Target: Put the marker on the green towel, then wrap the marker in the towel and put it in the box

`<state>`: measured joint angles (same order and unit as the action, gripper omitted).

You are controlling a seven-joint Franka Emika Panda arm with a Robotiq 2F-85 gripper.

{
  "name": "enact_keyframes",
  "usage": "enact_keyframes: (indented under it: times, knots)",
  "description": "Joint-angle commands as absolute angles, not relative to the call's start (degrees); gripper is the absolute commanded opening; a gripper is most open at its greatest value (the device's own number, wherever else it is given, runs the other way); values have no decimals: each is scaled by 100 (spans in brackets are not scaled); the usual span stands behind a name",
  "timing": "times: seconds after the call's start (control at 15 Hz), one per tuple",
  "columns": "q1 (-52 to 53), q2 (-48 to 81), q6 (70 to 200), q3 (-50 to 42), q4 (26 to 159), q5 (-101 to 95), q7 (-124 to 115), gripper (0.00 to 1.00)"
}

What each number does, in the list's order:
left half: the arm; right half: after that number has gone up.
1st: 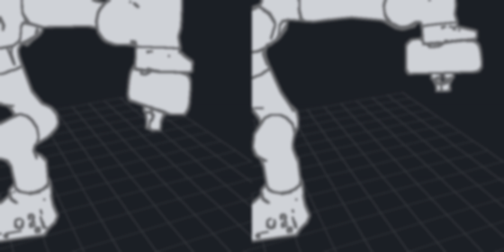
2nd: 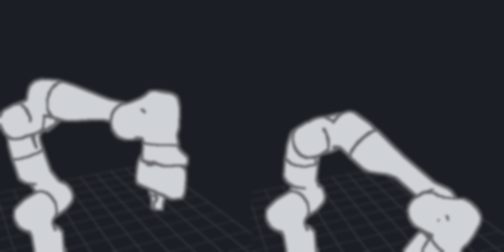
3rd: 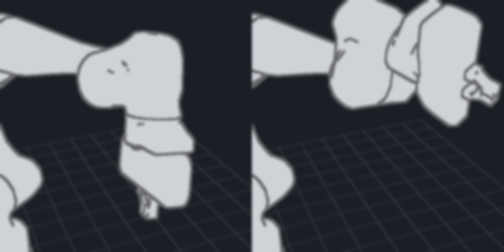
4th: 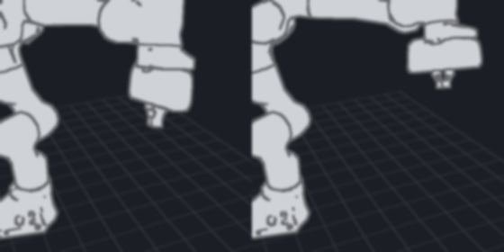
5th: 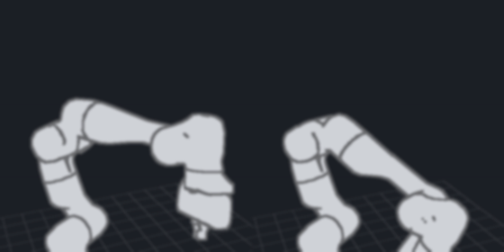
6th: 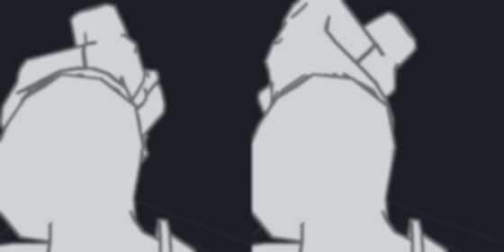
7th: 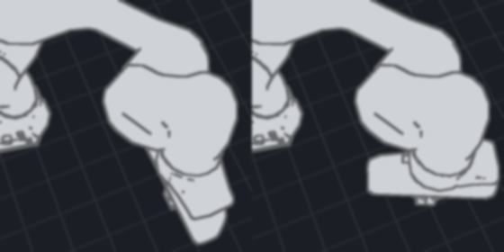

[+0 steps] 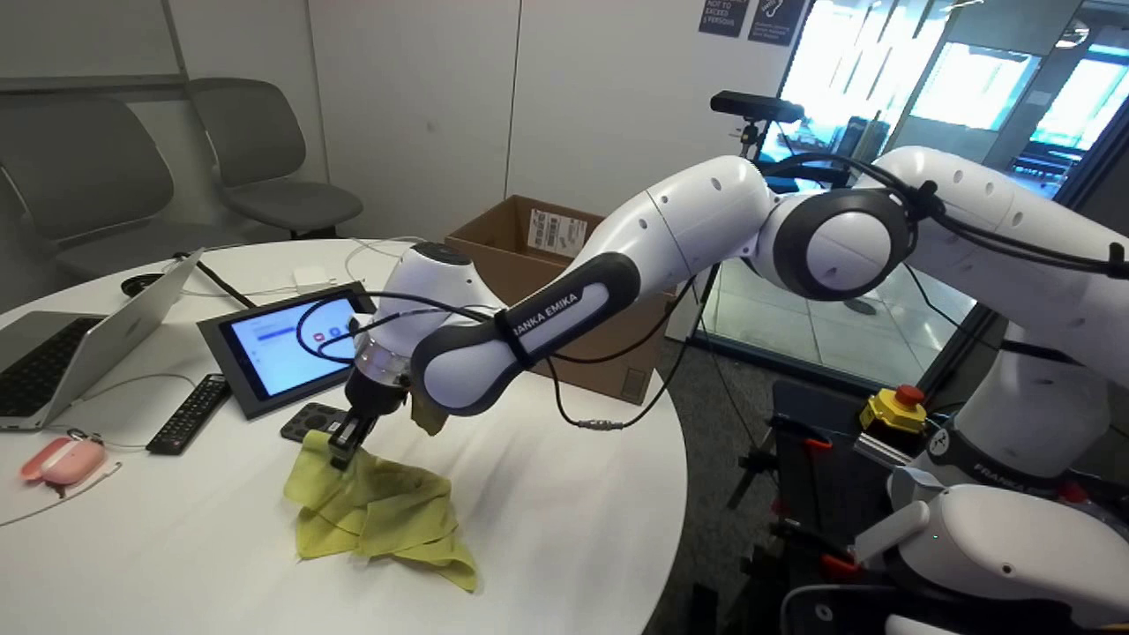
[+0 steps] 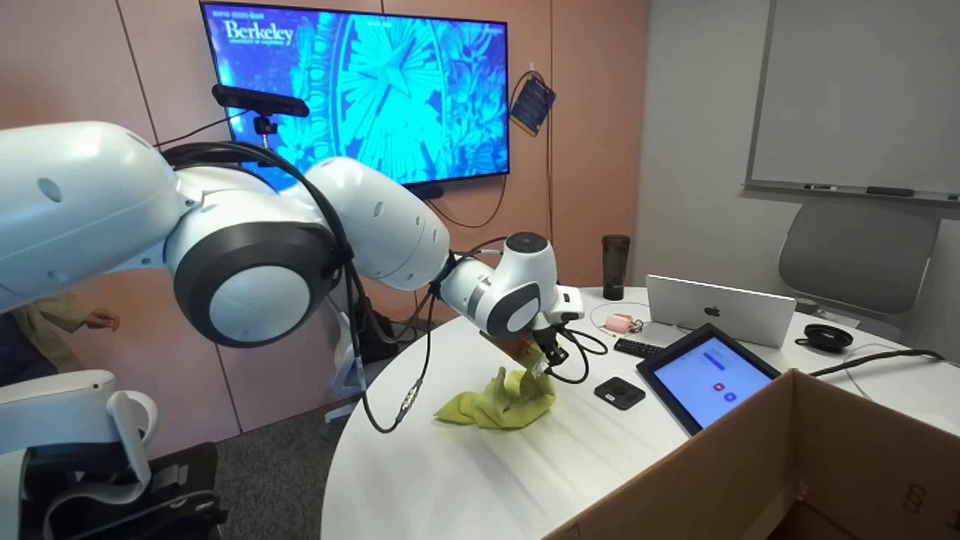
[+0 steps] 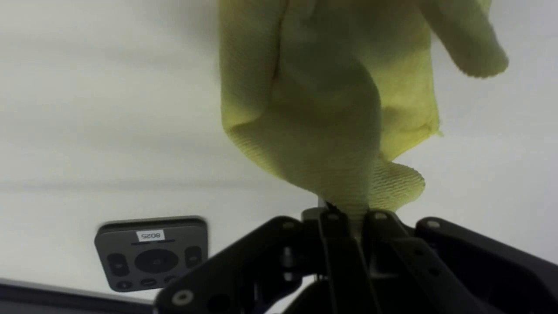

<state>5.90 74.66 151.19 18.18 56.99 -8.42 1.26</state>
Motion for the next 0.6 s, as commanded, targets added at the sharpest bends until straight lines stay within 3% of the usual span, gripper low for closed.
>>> enact_keyframes:
  times: [0.0,0.33,0.53]
  knots:
    - [-25,6617,14979,2333,7090,-962,1234,1]
    - [-762,5826,14736,2843,8382,-1088,2574,1]
    - [-686,5164,14801,2531,9156,-747,3122,1]
